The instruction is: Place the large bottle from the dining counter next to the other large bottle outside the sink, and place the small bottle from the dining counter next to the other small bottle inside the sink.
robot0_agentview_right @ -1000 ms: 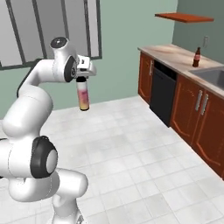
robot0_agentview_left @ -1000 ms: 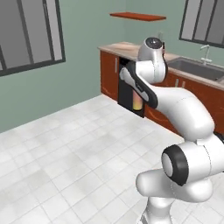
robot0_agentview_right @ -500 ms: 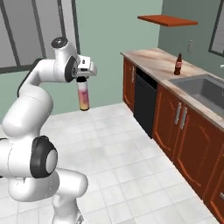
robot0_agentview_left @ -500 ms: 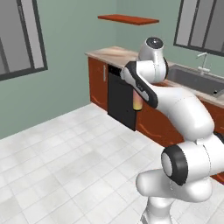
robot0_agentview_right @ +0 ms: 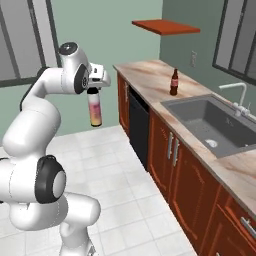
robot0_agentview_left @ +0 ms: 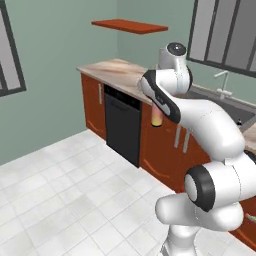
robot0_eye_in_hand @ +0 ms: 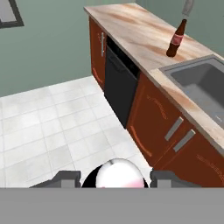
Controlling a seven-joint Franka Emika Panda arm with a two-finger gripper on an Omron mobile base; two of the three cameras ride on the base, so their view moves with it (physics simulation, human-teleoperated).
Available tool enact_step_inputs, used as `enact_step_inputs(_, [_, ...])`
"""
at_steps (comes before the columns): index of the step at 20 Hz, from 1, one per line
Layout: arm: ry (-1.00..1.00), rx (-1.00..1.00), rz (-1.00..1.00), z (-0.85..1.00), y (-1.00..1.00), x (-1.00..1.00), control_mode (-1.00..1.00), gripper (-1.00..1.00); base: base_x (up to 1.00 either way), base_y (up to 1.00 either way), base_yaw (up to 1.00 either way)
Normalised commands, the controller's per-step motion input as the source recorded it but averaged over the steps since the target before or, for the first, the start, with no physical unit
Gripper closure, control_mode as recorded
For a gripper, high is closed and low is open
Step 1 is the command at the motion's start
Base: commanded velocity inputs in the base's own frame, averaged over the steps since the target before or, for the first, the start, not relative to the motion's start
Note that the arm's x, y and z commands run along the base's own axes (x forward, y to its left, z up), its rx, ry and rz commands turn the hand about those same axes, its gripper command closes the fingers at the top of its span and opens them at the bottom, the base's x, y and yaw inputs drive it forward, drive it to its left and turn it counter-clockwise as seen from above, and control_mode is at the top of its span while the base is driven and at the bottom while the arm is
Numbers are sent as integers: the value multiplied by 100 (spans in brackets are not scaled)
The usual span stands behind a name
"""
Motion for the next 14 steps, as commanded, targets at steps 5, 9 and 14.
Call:
enact_step_inputs(5, [0,0,0,0,0,0,100,100,93,-53,-3])
enact_step_inputs(9, [0,0,0,0,0,0,100,100,77,-3,-10])
enact_step_inputs(14, [0,0,0,0,0,0,100,100,61,2,-13])
